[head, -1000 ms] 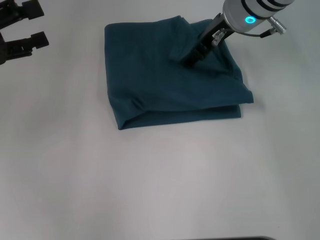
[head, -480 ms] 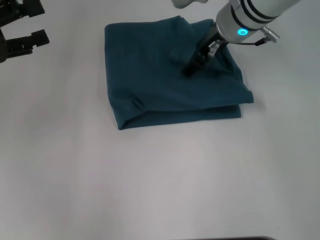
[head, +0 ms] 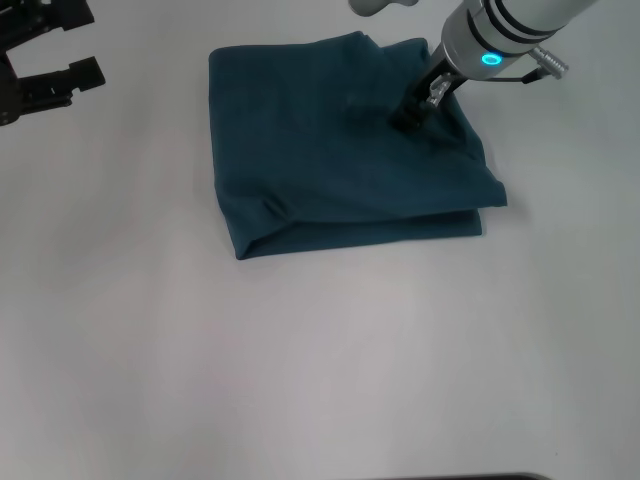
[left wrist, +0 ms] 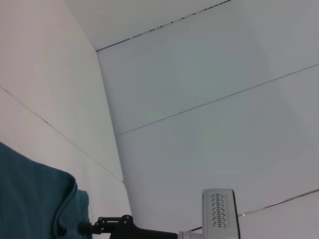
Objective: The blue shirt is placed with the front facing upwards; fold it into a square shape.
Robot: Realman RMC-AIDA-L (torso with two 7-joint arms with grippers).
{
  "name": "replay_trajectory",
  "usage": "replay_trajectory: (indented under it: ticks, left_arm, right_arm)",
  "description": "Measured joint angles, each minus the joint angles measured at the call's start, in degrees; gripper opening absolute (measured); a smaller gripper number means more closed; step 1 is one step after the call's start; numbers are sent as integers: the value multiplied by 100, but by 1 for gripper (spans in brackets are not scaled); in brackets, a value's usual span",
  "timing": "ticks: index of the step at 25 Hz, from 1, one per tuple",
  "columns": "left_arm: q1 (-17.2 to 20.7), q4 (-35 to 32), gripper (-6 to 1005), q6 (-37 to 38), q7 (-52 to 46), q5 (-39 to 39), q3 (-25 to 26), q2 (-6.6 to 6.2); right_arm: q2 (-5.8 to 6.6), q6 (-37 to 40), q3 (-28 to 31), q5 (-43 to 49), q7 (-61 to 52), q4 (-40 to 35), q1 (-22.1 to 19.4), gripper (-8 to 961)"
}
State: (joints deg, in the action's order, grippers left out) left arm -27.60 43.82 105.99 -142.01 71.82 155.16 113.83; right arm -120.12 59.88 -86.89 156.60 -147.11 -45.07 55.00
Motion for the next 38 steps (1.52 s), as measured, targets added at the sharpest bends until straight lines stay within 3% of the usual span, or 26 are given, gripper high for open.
replay_trajectory:
  ticks: [6, 12, 17, 23, 38]
  left_arm:
    - [-43, -37, 949, -10, 18, 7, 24, -17]
    - [-55, -40, 949, -30, 21, 8, 24, -19]
    - [-48, -40, 949, -35, 23, 8, 22, -19]
    - [-54, -40, 949, -38, 22, 8, 24, -19]
    - [-60, -49, 949, -78, 0, 7, 32, -19]
  right_arm:
    - [-2, 9, -3, 4, -9, -27, -48, 519]
    - [-2, 27, 0, 1, -9, -57, -50, 238]
    - [43, 242, 118, 99, -93, -540, -160, 45]
    - [35, 424, 564, 724, -397, -1233, -391, 18]
    - [15, 9, 704, 692, -529, -584, -245, 96]
